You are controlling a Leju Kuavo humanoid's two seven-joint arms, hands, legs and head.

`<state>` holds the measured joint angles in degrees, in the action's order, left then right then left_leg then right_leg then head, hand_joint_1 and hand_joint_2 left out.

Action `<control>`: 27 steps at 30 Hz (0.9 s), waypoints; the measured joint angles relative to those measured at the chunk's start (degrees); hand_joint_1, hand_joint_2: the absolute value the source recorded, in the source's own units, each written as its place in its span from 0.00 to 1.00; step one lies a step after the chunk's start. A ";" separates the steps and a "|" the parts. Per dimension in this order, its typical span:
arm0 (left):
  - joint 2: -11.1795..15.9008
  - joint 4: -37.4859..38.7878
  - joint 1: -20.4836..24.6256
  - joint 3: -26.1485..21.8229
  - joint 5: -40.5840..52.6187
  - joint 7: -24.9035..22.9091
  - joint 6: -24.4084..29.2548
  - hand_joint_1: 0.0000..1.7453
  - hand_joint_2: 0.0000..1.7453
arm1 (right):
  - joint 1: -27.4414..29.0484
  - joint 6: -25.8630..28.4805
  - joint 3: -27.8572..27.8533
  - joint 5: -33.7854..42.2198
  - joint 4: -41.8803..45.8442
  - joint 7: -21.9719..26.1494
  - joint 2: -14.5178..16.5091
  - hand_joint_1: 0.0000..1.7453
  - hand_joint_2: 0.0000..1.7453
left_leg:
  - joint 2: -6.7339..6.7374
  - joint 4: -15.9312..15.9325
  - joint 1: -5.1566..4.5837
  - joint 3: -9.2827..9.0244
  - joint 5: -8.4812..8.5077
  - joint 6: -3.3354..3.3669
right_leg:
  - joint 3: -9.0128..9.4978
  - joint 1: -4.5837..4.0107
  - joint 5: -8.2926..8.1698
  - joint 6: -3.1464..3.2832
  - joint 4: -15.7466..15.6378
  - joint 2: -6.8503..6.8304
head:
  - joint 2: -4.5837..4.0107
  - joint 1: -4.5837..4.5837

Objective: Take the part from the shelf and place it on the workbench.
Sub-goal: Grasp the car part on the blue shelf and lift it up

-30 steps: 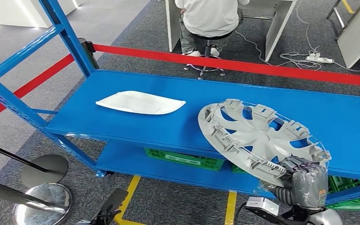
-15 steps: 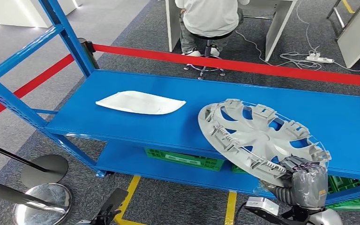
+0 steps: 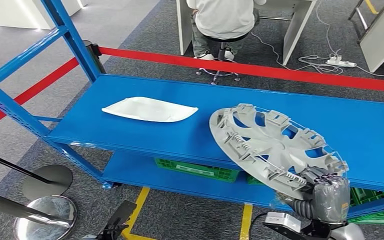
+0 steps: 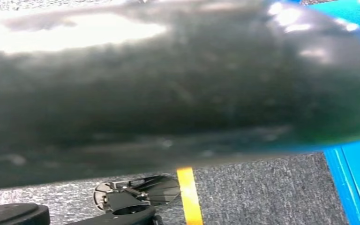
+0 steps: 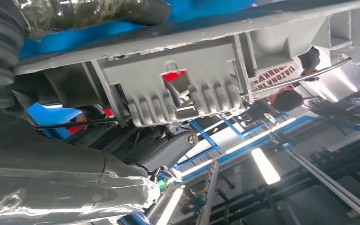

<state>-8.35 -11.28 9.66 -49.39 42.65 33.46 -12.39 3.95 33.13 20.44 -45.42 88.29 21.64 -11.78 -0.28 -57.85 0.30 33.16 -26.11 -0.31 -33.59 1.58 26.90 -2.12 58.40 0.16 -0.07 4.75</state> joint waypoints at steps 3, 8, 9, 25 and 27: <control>-0.02 0.00 0.00 0.08 -0.04 -0.08 0.00 0.00 0.00 | 0.08 0.00 -0.02 0.20 0.40 0.37 0.14 1.00 1.00 | 0.00 0.00 0.00 0.01 0.00 0.00 | -0.01 0.00 0.00 0.00 0.00 0.00 | 0.00 -0.01; -0.04 0.00 0.03 0.19 -0.16 -0.19 0.00 0.00 0.00 | 0.19 0.04 -0.09 0.43 1.05 1.17 0.32 1.00 1.00 | 0.00 0.00 0.00 0.04 0.00 0.00 | -0.04 0.00 0.00 0.00 0.00 0.00 | 0.00 -0.01; -0.04 0.00 0.04 0.20 -0.19 -0.21 0.00 0.00 0.00 | 0.20 0.04 -0.10 0.44 1.13 1.23 0.32 1.00 1.00 | 0.00 0.00 0.00 0.04 0.00 0.00 | -0.04 0.00 0.00 0.00 0.00 0.00 | 0.00 -0.01; -0.04 0.00 0.26 0.35 -0.23 -0.56 0.37 0.00 0.00 | 0.19 0.77 -0.13 -0.21 1.17 2.12 0.81 1.00 1.00 | 0.00 0.00 0.00 0.08 0.00 0.00 | -0.06 0.00 0.00 0.00 0.00 0.00 | 0.00 -0.01; -0.04 0.00 0.29 0.36 -0.23 -0.57 0.38 0.00 0.00 | 0.19 0.78 -0.13 -0.22 1.19 2.14 0.84 1.00 1.00 | 0.00 0.00 0.00 0.08 0.00 0.00 | -0.06 0.00 0.00 0.00 0.00 0.00 | 0.00 -0.01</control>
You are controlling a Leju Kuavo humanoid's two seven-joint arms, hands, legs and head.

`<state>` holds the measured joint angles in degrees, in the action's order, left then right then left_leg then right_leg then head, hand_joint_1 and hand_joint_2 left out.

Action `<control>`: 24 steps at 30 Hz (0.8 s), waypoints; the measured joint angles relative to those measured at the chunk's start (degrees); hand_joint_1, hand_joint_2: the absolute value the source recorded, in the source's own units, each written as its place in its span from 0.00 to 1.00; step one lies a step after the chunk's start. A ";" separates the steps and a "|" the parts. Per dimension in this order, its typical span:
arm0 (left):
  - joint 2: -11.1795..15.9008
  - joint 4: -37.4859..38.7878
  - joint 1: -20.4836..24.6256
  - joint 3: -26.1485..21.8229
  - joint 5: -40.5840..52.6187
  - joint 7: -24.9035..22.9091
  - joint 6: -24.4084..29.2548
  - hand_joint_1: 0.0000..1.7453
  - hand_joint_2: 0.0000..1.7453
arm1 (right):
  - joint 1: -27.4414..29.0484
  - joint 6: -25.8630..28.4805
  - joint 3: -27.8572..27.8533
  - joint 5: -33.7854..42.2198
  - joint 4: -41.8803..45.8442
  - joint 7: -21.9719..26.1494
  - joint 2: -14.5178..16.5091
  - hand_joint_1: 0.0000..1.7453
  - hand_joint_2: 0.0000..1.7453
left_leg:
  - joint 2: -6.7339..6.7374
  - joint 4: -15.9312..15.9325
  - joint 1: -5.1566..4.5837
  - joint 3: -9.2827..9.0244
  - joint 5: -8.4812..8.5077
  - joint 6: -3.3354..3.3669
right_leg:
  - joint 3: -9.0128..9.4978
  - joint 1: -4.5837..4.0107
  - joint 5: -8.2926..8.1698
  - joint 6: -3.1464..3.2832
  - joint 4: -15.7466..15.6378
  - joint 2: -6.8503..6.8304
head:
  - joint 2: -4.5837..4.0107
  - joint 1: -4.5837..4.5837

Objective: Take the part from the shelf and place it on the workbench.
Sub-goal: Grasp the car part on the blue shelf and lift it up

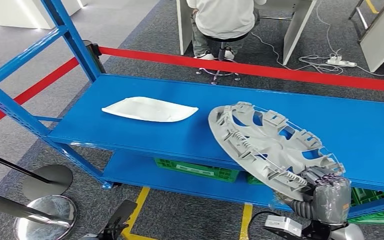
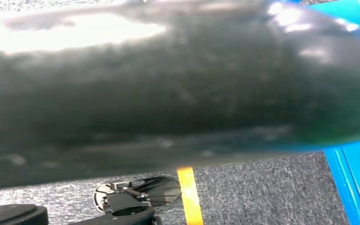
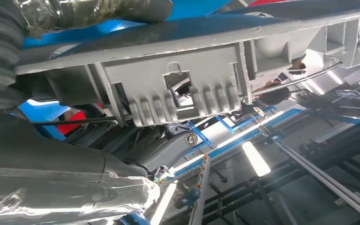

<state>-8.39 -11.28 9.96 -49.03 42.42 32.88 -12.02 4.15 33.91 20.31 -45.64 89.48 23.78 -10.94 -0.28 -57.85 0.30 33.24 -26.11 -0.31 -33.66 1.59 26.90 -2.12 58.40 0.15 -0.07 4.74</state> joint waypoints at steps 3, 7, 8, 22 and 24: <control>0.00 0.00 0.03 0.06 -0.01 -0.01 0.08 0.00 0.00 | 0.00 0.04 -0.02 -0.02 0.07 0.06 0.09 1.00 1.00 | 0.00 0.00 0.00 0.00 0.00 0.00 | 0.00 0.00 0.00 0.00 0.00 0.00 | 0.00 0.00; 0.00 0.00 0.06 0.36 -0.15 -0.08 0.20 0.00 0.00 | -0.02 0.15 -0.04 -0.04 0.34 0.16 0.10 1.00 1.00 | 0.00 0.00 0.00 0.01 0.00 0.00 | -0.01 0.00 0.00 0.00 0.00 0.00 | 0.01 0.01; 0.00 0.00 0.06 0.43 -0.19 -0.09 0.21 0.00 0.00 | -0.04 0.19 -0.06 -0.04 0.42 0.24 0.10 1.00 1.00 | 0.00 0.00 0.00 0.01 0.00 0.00 | -0.01 0.00 0.00 0.00 0.00 0.00 | 0.01 0.01; -0.19 0.00 0.08 0.87 -0.60 -0.16 0.26 0.00 0.00 | -1.21 0.71 -0.01 0.69 1.96 1.43 0.12 1.00 1.00 | 0.00 0.00 0.00 0.03 0.00 0.00 | -0.02 0.00 0.00 0.00 0.00 -0.01 | 0.00 0.01; -0.21 0.00 0.08 0.88 -0.61 -0.16 0.26 0.00 0.00 | -1.28 0.72 0.00 0.71 2.10 1.46 0.12 1.00 1.00 | 0.00 0.00 0.00 0.03 0.00 0.00 | -0.02 0.00 0.00 0.00 0.00 -0.01 | 0.00 0.00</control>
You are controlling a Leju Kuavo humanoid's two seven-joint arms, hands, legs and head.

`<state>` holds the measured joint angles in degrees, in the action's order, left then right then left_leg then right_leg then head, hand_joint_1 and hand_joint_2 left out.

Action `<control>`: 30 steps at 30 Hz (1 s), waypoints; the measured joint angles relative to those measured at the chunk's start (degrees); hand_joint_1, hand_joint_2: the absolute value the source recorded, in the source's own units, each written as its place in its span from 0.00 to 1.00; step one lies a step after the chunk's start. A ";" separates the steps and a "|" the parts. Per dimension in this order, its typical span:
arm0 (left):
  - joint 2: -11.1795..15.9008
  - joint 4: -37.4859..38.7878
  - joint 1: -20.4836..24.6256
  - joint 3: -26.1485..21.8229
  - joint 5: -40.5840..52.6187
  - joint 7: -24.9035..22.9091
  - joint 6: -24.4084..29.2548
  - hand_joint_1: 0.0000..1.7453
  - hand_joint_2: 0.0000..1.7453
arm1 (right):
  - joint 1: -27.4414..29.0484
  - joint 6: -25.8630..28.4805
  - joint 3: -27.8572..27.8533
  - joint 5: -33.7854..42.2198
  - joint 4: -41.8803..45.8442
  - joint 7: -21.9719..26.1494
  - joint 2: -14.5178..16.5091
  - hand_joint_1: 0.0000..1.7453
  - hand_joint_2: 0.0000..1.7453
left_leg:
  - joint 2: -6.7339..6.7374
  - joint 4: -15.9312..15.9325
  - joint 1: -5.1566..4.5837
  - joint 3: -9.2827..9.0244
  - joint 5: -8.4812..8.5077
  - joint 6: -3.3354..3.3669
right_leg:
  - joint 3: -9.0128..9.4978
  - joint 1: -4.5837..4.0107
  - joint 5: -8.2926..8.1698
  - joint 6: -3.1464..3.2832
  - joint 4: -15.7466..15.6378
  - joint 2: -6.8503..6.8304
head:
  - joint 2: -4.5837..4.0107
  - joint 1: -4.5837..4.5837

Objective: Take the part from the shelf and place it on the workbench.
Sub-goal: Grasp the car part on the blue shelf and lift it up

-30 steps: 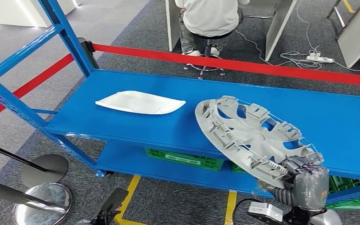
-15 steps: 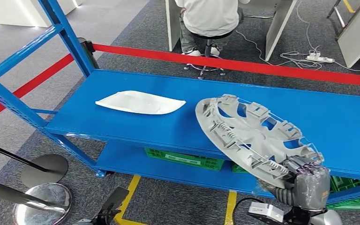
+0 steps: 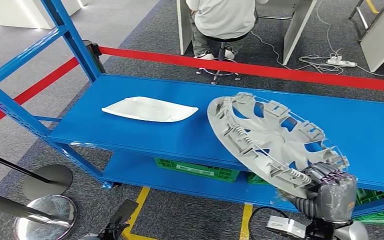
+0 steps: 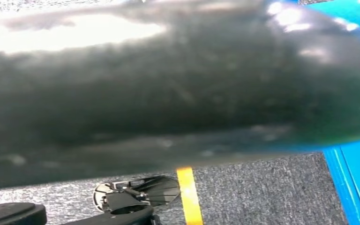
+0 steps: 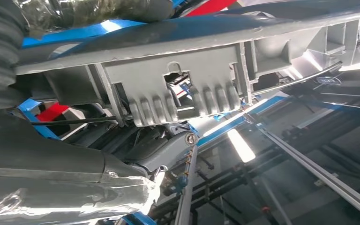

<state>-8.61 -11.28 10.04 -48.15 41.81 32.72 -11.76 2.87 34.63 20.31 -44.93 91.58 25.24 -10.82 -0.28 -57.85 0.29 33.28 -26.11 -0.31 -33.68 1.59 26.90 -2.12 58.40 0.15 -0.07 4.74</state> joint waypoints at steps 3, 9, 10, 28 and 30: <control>-0.06 0.00 0.00 0.00 -0.01 -0.02 0.01 0.00 0.00 | -0.09 0.00 0.00 0.09 0.16 0.07 0.00 1.00 1.00 | 0.00 0.00 0.00 0.00 0.00 0.00 | 0.00 0.00 0.00 0.00 0.00 0.00 | 0.00 0.00; -0.24 0.00 0.01 0.03 -0.02 -0.02 0.10 0.00 0.00 | -0.43 -0.02 0.25 0.25 0.71 0.55 0.00 1.00 1.00 | 0.00 0.00 0.00 0.01 0.00 0.00 | -0.02 0.00 0.00 0.00 0.00 0.00 | 0.00 0.00; -0.26 0.00 0.01 0.04 -0.02 -0.03 0.10 0.00 0.00 | -0.53 -0.03 0.29 0.26 0.73 0.61 0.00 1.00 1.00 | 0.00 0.00 0.00 0.02 0.00 0.00 | -0.02 0.00 0.00 0.00 0.00 0.00 | 0.00 0.00; -0.29 0.00 0.05 0.14 -0.29 -0.23 0.91 0.00 0.00 | -0.82 -0.16 1.49 1.02 0.74 0.85 0.00 1.00 1.00 | 0.00 0.00 0.00 0.03 0.00 0.00 | -0.03 0.00 0.00 0.00 0.00 0.00 | 0.00 0.00; -0.29 0.00 0.06 0.14 -0.38 -0.36 1.14 0.00 0.00 | -0.82 -0.16 1.62 1.14 0.74 0.86 0.00 1.00 1.00 | 0.00 0.00 0.00 0.03 0.00 0.00 | -0.03 0.00 0.00 0.00 0.00 0.00 | 0.00 0.00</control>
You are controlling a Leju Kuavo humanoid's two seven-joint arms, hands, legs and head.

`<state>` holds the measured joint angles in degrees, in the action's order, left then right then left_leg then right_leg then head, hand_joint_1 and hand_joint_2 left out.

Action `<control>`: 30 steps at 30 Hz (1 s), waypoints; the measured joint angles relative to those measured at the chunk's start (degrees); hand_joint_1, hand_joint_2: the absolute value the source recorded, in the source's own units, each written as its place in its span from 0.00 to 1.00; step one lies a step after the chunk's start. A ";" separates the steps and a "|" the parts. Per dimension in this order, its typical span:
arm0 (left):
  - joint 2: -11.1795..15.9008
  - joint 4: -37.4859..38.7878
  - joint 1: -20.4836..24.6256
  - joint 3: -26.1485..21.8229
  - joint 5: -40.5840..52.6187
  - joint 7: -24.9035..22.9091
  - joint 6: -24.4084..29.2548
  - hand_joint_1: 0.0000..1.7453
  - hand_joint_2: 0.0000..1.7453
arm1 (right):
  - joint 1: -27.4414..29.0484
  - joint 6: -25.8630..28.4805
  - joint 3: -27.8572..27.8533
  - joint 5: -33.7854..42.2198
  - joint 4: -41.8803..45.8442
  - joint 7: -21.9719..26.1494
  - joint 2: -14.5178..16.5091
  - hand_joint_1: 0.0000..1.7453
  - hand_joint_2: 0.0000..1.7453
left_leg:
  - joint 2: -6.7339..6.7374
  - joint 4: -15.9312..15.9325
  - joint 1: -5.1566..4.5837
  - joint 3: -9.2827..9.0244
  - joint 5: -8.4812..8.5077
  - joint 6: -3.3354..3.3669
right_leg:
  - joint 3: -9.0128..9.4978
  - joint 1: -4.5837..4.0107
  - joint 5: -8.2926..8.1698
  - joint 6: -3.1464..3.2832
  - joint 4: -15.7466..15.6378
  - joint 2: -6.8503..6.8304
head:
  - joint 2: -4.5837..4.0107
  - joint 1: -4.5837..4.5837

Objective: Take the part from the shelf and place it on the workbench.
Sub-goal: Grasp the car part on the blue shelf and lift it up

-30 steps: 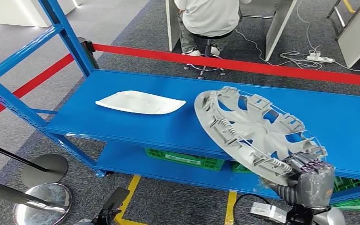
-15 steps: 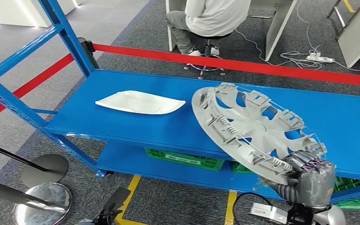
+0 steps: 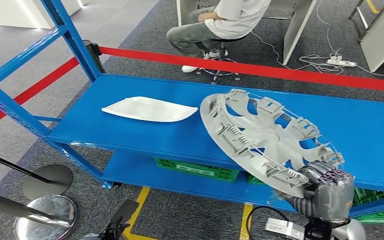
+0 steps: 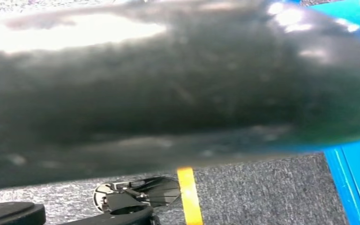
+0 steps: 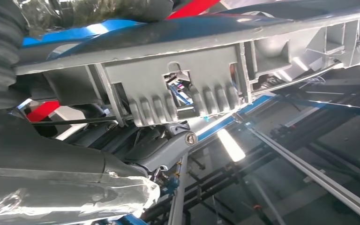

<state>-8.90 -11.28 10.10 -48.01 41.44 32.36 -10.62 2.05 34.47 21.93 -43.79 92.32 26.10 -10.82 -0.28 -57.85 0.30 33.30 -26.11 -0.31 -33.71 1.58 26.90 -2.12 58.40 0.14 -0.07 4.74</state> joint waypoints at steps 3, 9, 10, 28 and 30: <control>0.00 0.00 0.02 0.00 -0.09 -0.17 0.20 0.00 0.00 | 0.00 -0.01 0.09 0.47 0.01 0.14 0.00 1.00 1.00 | 0.00 0.00 0.00 0.00 0.00 0.00 | 0.00 0.00 0.00 0.00 0.00 0.00 | 0.00 0.00; 0.00 0.00 0.03 0.00 -0.15 -0.30 0.26 0.00 0.00 | 0.00 -0.36 0.22 2.35 0.17 0.43 0.00 1.00 1.00 | 0.00 0.00 0.00 0.01 0.00 0.00 | 0.00 0.00 0.00 0.00 0.00 0.00 | 0.00 0.00; 0.00 0.00 0.03 0.00 -0.15 -0.32 0.30 0.00 0.00 | 0.01 -0.40 0.24 2.51 0.17 0.49 0.00 1.00 1.00 | 0.00 0.00 0.00 0.01 0.00 0.00 | 0.00 0.00 0.00 0.00 0.00 0.00 | 0.00 0.01; 0.04 0.00 0.03 0.04 -0.31 -0.50 0.85 0.00 0.00 | 0.03 -0.31 0.32 2.61 0.17 1.26 0.00 1.00 1.00 | 0.00 0.00 0.00 0.02 0.00 0.00 | -0.02 0.00 0.00 0.00 0.00 0.00 | 0.00 0.00; 0.05 0.00 0.04 0.14 -0.23 -0.58 0.85 0.00 0.00 | -0.17 -0.34 0.32 2.38 0.17 1.57 -0.01 1.00 1.00 | 0.00 0.00 0.00 0.04 0.00 0.00 | -0.02 0.00 0.00 0.00 0.00 0.00 | 0.01 0.00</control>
<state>-8.85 -11.28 10.14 -47.87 41.21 31.78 -9.77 1.88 34.12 22.25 -41.41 92.50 27.68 -10.82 -0.28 -57.85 0.30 33.34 -26.11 -0.31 -33.73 1.58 26.90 -2.12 58.40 0.15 -0.06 4.74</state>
